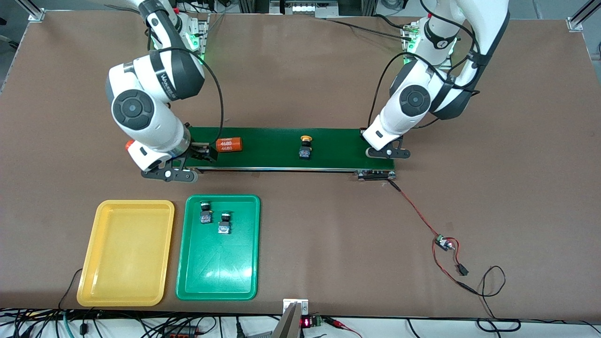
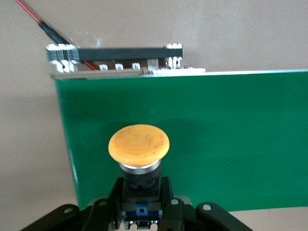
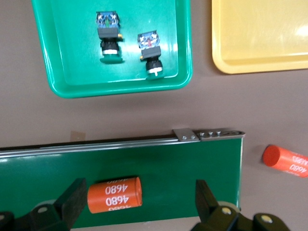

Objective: Sort buttons by color to trays
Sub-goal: 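Place the yellow button on the belt while the right gripper grasps a cylinder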

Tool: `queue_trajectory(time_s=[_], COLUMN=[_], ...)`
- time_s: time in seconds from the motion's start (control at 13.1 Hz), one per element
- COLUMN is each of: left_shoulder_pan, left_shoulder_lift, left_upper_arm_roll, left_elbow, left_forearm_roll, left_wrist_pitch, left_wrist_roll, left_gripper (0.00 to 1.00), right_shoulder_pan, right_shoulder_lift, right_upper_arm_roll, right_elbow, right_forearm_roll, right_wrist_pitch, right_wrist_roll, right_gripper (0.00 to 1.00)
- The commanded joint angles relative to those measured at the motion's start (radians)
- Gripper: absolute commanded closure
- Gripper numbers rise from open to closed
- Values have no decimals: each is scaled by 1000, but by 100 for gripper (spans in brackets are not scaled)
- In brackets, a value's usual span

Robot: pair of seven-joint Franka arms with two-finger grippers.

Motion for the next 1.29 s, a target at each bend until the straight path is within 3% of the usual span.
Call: queue_trajectory(time_s=[0.0,0.08,0.15,0.23,0.3,0.84,0.99,1.22], left_shoulder_pan=[-12,-12,-12,-12,-11,8,37,118], left_shoulder_lift=[36,39,50,53,47,-112,-160,-183], left_upper_arm_roll=[2,2,2,3,2,3,5,56], left_elbow=[18,16,19,19,19,91,126,214], left_forearm_roll=[-20,-20,-20,-20,-20,-28,-28,-26], left_wrist_pitch=[-2,-1,-1,6,12,-57,-79,-147], left_wrist_roll=[-14,-16,-11,-5,-4,-5,-7,-4], left_gripper=[99,93,64,21,0,0,0,0], right_shoulder_pan=[-31,-42,-52,-53,-51,-51,-45,-31], right_shoulder_lift=[-85,-106,-117,-119,-112,-60,-25,19], right_upper_arm_roll=[39,73,103,133,153,234,246,248], right_elbow=[-145,-196,-246,-280,-285,-261,-238,-192], right_forearm_roll=[10,10,9,9,9,-13,-69,-74], right_wrist_pitch=[111,177,252,312,334,344,344,334], right_wrist_roll=[30,66,106,155,213,300,276,289], right_gripper=[0,0,0,0,0,0,0,0])
